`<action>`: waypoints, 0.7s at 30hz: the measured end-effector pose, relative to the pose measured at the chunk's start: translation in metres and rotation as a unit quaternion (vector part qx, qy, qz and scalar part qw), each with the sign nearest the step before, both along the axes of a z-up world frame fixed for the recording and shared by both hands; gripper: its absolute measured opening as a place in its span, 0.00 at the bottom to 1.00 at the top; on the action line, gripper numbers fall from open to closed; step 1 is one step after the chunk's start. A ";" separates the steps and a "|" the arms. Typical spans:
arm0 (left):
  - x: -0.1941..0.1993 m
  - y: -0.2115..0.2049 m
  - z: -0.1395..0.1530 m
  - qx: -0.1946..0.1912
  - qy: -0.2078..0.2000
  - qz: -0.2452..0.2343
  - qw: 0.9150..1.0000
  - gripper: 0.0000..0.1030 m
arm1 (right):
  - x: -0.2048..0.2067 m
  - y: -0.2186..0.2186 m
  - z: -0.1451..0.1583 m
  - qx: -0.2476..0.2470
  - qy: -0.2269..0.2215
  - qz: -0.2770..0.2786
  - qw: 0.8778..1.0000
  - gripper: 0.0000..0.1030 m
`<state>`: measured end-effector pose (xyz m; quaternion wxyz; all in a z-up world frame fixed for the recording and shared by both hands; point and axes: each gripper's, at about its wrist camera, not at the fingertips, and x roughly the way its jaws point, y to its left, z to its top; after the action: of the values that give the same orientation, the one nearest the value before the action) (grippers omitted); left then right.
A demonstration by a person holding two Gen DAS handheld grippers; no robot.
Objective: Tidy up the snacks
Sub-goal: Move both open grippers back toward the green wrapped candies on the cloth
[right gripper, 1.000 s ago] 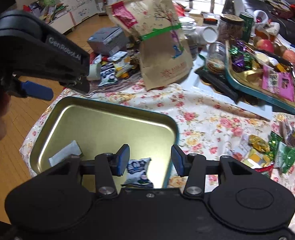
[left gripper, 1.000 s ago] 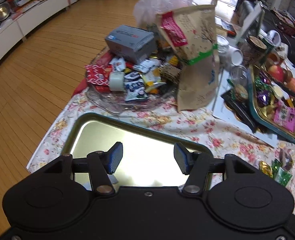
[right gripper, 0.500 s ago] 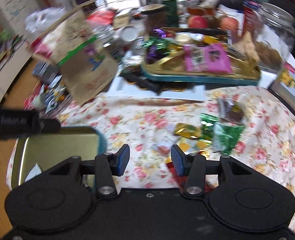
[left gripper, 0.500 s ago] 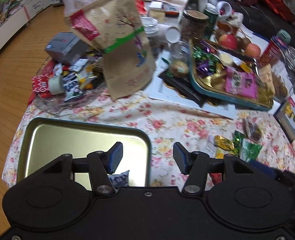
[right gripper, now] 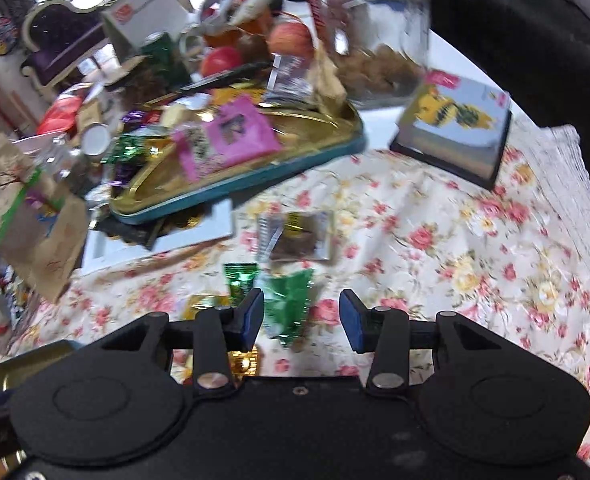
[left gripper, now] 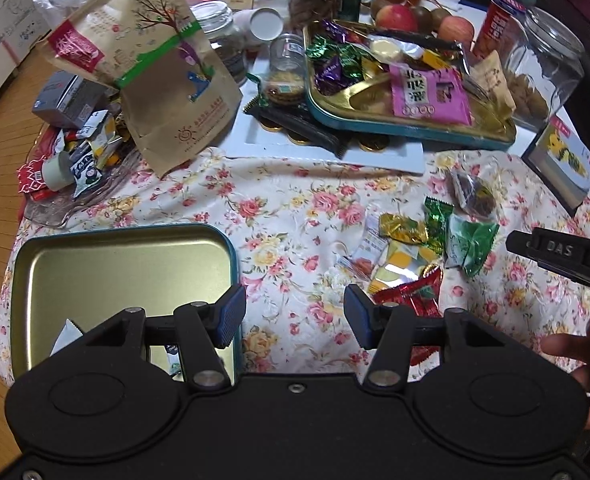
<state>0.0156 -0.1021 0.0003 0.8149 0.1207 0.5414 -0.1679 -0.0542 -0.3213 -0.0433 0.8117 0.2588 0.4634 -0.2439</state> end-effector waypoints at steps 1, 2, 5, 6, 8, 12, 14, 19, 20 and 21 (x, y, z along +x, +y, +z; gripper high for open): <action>0.000 -0.001 -0.001 0.002 0.002 -0.001 1.000 0.57 | 0.002 0.000 -0.004 0.002 0.006 0.001 1.000 0.44; -0.001 -0.002 -0.002 0.002 0.004 -0.002 1.000 0.57 | 0.003 -0.001 -0.007 0.006 0.008 0.003 1.000 0.44; -0.001 -0.002 -0.003 0.001 0.012 -0.005 1.000 0.57 | 0.008 0.004 -0.011 0.022 0.003 0.015 1.000 0.44; -0.001 -0.002 -0.003 -0.001 0.013 -0.006 1.000 0.57 | 0.011 0.007 -0.012 0.024 0.000 0.021 0.999 0.44; -0.003 -0.002 -0.003 -0.002 0.015 -0.009 1.000 0.57 | 0.019 0.014 -0.014 0.022 0.001 0.027 0.999 0.44; -0.003 0.001 -0.002 -0.005 0.020 -0.011 1.000 0.57 | 0.035 0.021 -0.029 0.017 0.020 0.031 0.999 0.44; -0.002 0.003 -0.002 -0.006 0.022 -0.009 1.000 0.57 | 0.041 0.022 -0.038 0.015 0.030 0.027 0.999 0.44; 0.002 0.009 -0.002 -0.011 0.028 -0.002 1.000 0.57 | 0.053 0.023 -0.052 -0.003 0.036 0.020 0.999 0.44; 0.002 0.010 -0.001 -0.012 0.029 -0.001 0.999 0.57 | 0.055 0.023 -0.053 -0.008 0.037 0.020 0.999 0.44; 0.003 0.011 -0.001 -0.015 0.030 0.001 0.999 0.57 | 0.058 0.023 -0.055 -0.013 0.037 0.019 0.999 0.44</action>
<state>0.0186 -0.0910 -0.0006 0.7999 0.1033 0.5635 -0.1790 0.0040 -0.2986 -0.0979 0.8016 0.2303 0.4950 -0.2437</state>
